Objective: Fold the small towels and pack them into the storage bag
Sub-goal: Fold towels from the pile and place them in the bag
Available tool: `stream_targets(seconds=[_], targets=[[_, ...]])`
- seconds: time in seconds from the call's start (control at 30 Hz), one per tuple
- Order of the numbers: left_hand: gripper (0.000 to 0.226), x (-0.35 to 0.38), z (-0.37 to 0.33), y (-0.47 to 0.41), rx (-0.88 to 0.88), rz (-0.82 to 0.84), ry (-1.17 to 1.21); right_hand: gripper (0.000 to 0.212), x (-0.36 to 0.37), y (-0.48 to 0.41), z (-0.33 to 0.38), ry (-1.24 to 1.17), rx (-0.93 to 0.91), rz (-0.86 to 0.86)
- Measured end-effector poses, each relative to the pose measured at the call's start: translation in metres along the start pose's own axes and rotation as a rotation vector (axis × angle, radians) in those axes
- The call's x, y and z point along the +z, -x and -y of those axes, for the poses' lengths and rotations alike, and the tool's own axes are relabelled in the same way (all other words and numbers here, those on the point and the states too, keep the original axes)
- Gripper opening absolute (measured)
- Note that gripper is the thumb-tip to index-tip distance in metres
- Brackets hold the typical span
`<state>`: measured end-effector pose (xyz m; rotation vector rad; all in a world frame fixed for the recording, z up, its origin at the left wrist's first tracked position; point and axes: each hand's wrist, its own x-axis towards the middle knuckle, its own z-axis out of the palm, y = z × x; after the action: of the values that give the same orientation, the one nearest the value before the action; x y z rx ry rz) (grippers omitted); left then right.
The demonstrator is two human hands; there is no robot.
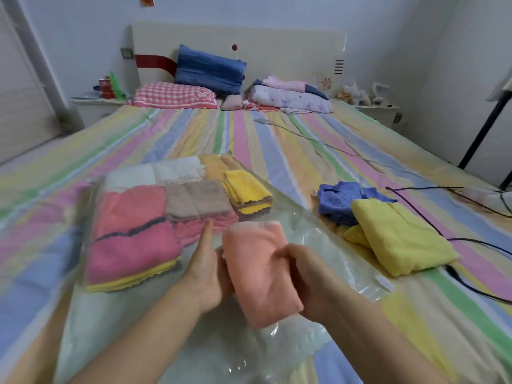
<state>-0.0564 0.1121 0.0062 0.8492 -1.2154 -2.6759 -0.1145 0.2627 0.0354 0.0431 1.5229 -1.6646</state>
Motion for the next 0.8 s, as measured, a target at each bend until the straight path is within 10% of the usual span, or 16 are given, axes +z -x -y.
stream_targets(seconds=[0.3,0.47,0.57,0.67,0.8], targets=[[0.059,-0.03,0.001,0.041,-0.031,0.168,-0.211,0.025,0.031,-0.009,-0.029,0.212,-0.234,0.097],[0.043,-0.036,0.002,0.049,-0.03,0.058,-0.282,0.029,0.033,-0.014,-0.046,0.95,-0.671,-0.402],[0.041,-0.036,-0.002,0.052,-0.004,0.063,-0.299,0.061,0.028,-0.007,-0.047,0.566,-0.52,-0.182],[0.039,-0.028,-0.004,0.057,0.01,0.099,-0.399,0.051,0.022,0.007,-0.048,0.073,-0.152,0.257],[0.036,-0.014,0.004,0.05,0.287,-0.071,-0.728,0.053,0.007,0.012,-0.059,-0.053,-0.049,0.367]])
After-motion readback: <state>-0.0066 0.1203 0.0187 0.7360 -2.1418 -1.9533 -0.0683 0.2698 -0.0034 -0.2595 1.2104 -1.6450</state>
